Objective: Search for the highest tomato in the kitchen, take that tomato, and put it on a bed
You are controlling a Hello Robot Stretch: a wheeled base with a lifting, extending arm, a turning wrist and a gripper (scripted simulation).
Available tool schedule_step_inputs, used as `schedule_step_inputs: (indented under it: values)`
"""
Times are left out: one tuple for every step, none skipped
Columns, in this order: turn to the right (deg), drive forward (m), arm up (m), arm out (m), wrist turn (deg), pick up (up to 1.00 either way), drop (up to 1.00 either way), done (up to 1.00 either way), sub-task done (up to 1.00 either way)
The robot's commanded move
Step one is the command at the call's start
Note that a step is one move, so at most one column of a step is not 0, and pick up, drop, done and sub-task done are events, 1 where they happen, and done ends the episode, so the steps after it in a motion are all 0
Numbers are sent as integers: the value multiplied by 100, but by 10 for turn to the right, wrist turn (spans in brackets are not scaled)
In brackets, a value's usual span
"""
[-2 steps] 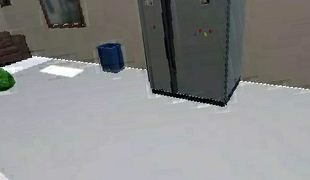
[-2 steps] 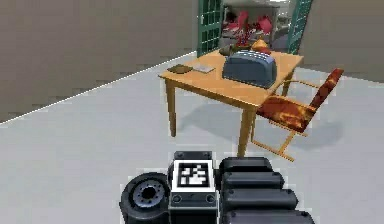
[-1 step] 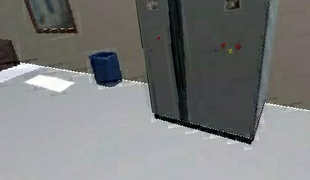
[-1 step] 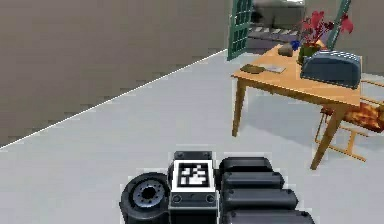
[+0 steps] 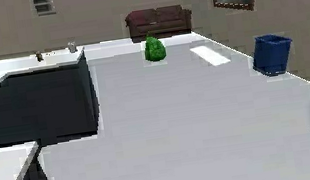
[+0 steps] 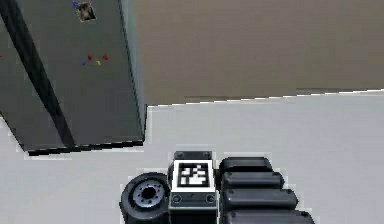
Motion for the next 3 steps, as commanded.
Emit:
schedule_step_inputs:
  values:
    - [-60,0,0,0,0,0,0,0,0]
    - [0,100,0,0,0,0,0,0,0]
    - [0,100,0,0,0,0,0,0,0]
